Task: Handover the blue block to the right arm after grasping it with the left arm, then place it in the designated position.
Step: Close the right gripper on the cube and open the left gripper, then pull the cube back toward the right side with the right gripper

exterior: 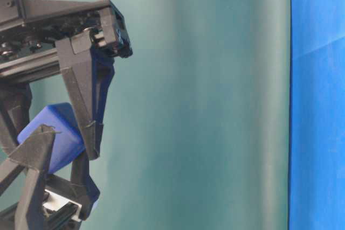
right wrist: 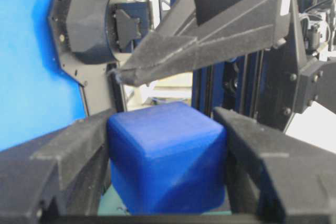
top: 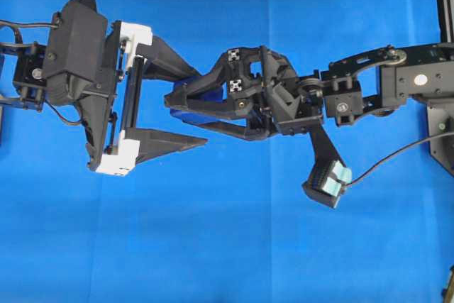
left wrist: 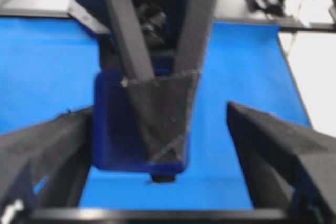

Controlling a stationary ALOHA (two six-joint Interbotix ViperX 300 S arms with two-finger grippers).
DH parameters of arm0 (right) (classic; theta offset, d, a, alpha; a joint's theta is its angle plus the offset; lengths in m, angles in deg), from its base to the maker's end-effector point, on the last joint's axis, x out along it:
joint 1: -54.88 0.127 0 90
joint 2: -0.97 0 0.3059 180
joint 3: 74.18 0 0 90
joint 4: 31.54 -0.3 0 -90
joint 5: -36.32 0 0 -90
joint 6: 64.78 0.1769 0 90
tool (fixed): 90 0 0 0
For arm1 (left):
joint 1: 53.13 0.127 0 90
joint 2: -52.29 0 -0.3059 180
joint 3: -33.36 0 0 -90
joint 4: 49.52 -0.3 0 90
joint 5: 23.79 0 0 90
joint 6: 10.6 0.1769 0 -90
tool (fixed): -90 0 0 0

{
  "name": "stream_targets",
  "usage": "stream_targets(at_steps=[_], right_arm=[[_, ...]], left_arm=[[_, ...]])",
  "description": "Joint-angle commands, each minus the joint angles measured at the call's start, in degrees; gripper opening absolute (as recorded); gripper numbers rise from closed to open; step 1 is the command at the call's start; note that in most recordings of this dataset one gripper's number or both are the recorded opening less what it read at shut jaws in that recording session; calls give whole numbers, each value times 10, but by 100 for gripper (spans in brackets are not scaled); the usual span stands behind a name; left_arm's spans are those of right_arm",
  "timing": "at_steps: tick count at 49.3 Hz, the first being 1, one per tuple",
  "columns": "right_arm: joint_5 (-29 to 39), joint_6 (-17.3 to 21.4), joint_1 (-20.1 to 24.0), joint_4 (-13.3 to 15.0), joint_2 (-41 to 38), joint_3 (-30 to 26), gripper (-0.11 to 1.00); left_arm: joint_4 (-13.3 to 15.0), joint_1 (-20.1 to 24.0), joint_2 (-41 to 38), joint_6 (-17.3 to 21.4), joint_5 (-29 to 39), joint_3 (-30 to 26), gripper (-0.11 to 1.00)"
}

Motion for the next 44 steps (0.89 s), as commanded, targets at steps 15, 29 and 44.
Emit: stream_targets(at_steps=[15,29,44], right_arm=[[6,1,0,-3,78,40,52],[22,2,7,-11,175,112,52],[96,11,26,-11,216,133,52]], left_arm=[[0,-5,28,-2,-4,9,93],[0,-5,40,-1,-4,18,93],[0,-5,46,-1,-4,23,93]])
